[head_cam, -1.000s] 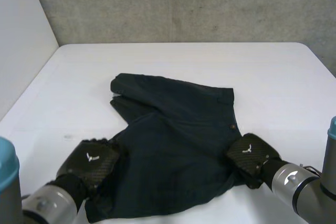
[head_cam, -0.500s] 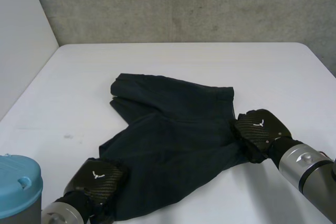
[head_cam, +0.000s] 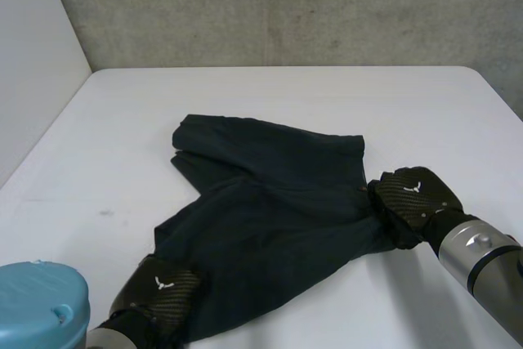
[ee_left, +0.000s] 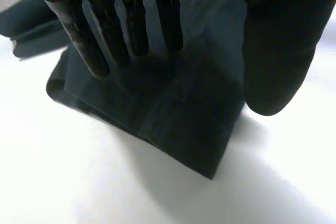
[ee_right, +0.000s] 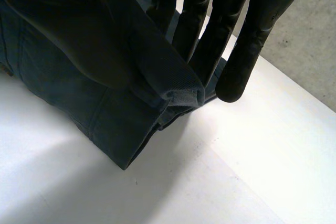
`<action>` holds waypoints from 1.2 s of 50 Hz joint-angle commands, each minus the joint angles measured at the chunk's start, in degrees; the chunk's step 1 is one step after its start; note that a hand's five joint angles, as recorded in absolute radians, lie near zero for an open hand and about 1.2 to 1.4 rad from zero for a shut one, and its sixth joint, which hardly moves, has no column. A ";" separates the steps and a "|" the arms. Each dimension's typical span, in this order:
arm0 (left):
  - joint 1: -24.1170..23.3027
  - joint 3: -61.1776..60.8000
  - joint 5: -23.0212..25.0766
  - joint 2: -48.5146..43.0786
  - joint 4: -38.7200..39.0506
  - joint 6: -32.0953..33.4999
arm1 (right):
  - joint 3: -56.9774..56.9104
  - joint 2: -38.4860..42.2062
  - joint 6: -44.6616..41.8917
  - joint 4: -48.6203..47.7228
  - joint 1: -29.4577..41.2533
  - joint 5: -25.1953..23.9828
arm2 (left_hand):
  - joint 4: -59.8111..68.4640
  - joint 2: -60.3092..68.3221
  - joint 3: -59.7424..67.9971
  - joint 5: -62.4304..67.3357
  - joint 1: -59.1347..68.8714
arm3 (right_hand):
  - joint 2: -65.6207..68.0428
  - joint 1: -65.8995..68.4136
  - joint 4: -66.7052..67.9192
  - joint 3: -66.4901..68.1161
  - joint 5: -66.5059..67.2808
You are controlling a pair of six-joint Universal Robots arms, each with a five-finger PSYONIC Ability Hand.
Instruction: Fold the shorts.
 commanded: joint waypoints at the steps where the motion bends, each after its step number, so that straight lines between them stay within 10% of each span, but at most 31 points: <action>1: -0.02 -0.39 0.08 1.70 -0.54 -0.21 | 0.17 -0.04 -0.05 -0.05 0.37 -0.07 | 3.13 2.64 2.56 3.13 2.55 | 12.99 26.92 11.94 12.55 15.38; 16: -0.02 -0.22 -1.85 -4.36 3.24 0.40 | -0.01 -0.13 0.13 0.04 0.28 -0.07 | 8.00 7.51 7.43 8.01 7.42 | 12.99 26.92 11.94 12.55 15.38; 24: -0.11 0.39 -5.18 -2.61 4.04 0.58 | -0.27 -1.44 -0.05 0.04 0.20 0.02 | 53.01 52.52 52.44 53.01 52.43 | 12.99 26.92 11.94 12.55 15.38; 44: 4.02 11.47 -6.42 21.12 2.63 19.02 | -20.04 -14.98 -11.46 27.44 0.02 -0.77 | 53.07 52.58 52.50 53.08 52.49 | 12.99 26.92 11.94 12.55 15.38; 60: 6.13 22.96 -2.38 -8.48 6.85 20.97 | -25.40 7.33 -16.93 31.16 2.47 4.75 | 53.07 52.58 52.50 53.08 52.49 | 12.99 26.92 11.94 12.55 15.38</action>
